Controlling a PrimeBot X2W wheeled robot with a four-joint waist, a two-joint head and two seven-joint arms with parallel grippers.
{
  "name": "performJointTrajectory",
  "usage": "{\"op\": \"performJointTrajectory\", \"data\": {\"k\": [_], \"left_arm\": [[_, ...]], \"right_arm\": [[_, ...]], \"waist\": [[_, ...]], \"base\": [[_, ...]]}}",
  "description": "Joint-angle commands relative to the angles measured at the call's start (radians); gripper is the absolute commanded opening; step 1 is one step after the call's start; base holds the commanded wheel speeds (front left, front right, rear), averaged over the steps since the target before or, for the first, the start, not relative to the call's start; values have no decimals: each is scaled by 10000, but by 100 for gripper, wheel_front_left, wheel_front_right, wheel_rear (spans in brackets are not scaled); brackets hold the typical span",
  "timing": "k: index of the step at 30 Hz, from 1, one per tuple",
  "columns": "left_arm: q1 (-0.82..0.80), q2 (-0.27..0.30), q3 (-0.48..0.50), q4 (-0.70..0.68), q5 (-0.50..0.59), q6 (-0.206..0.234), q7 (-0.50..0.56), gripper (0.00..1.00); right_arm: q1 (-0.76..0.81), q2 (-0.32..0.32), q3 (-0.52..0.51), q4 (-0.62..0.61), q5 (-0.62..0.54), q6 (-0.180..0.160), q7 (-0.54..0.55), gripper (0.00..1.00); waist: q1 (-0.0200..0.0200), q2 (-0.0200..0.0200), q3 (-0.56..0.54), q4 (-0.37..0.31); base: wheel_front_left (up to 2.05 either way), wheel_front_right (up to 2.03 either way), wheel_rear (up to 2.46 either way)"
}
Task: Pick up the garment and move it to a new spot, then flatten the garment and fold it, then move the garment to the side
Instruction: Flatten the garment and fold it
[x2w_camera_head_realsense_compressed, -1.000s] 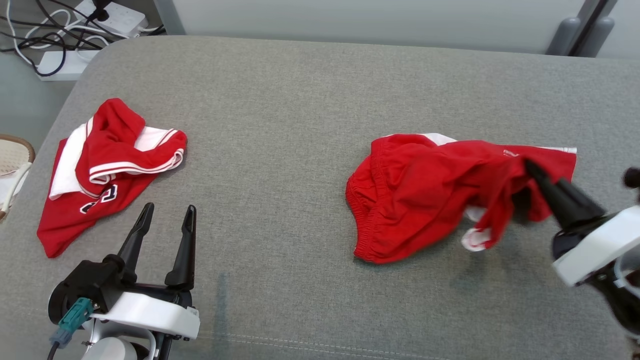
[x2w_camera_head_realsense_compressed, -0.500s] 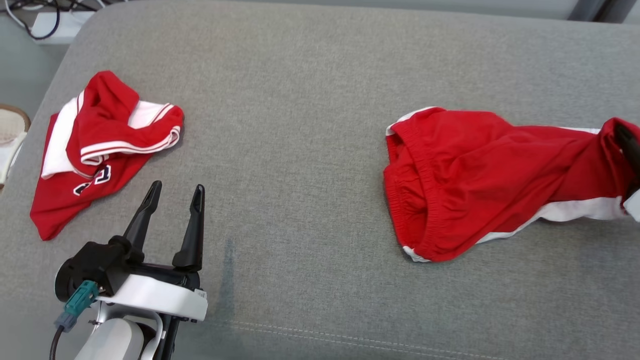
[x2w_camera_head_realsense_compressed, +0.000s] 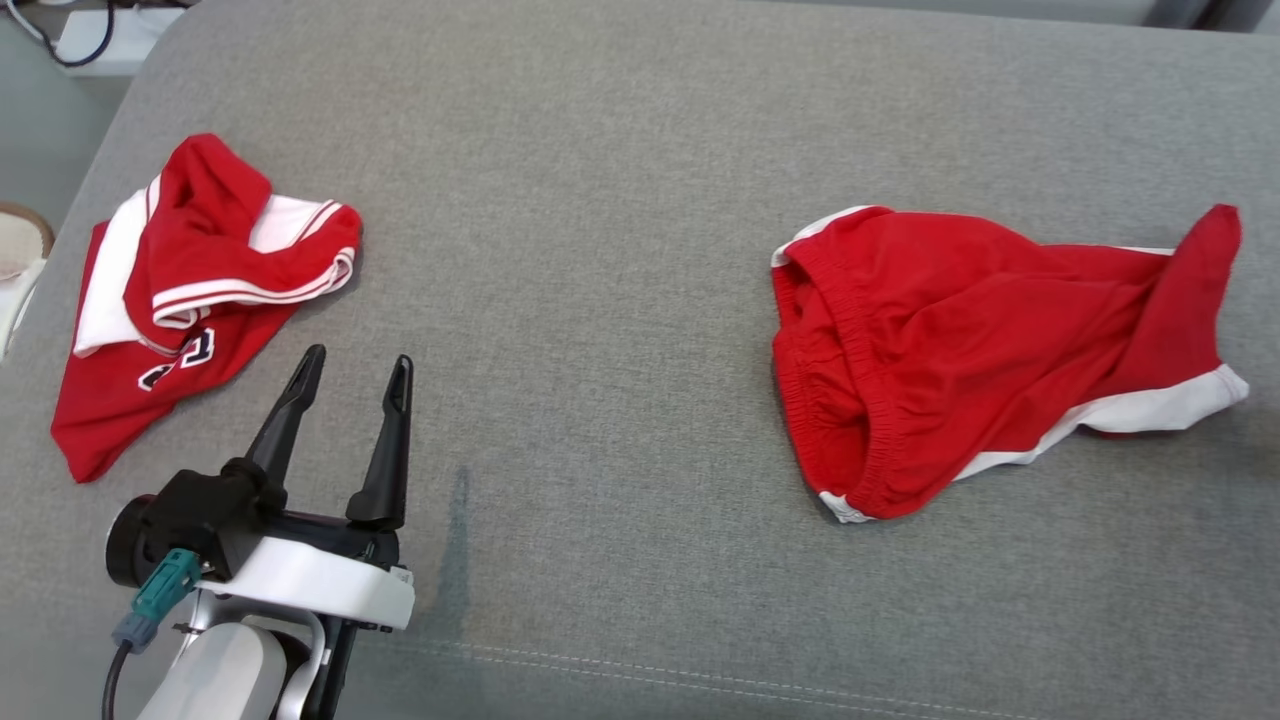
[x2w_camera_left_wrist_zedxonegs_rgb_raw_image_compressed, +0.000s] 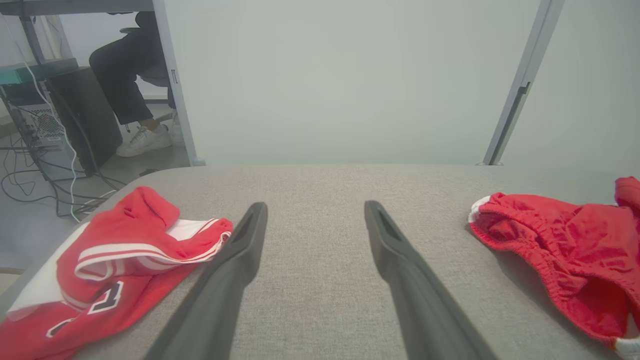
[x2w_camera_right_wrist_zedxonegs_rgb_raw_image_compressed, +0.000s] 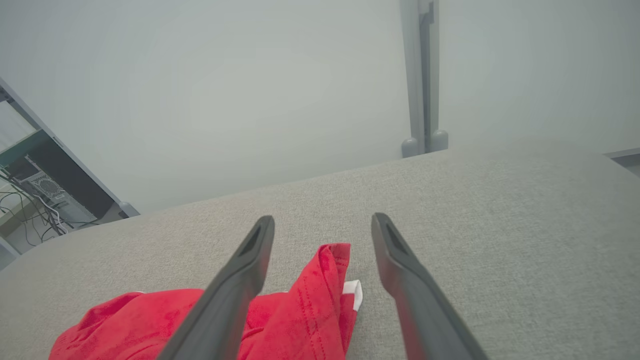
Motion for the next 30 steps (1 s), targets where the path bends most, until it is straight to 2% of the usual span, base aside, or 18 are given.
{"op": "performJointTrajectory", "data": {"k": [1,6,9,12,13,20,30], "left_arm": [[-275,322,456,-217,64,69,-126,100],[-70,518,481,-355,138,194,-28,100],[113,580,431,-459,180,305,113,100],[326,634,430,-581,212,455,206,100],[458,671,431,-657,202,516,265,100],[817,873,505,-905,163,689,458,100],[1079,1159,672,-1079,108,836,609,100]], "right_arm": [[381,-312,150,-322,4,44,-296,100],[1196,-429,25,-881,-957,44,-1106,100],[1874,-108,-488,-1406,-1900,44,-1243,100],[2701,514,-1067,-2104,-3031,44,-1274,100],[3309,1023,-1518,-2599,-3784,44,-1280,100],[5334,2800,-2397,-4357,-5637,44,-933,100],[6676,3904,-2845,-6036,-6363,44,35,100]], "waist": [[0,0,-173,-180],[0,0,-641,-599],[0,0,-928,-822],[0,0,-1199,-1013],[0,0,-1354,-1088],[0,0,-1744,-1230],[0,0,-2001,-1279]], "base": [[0,0,0],[0,0,0],[0,0,0],[0,0,0],[0,0,0],[0,0,0],[0,0,0]]}}
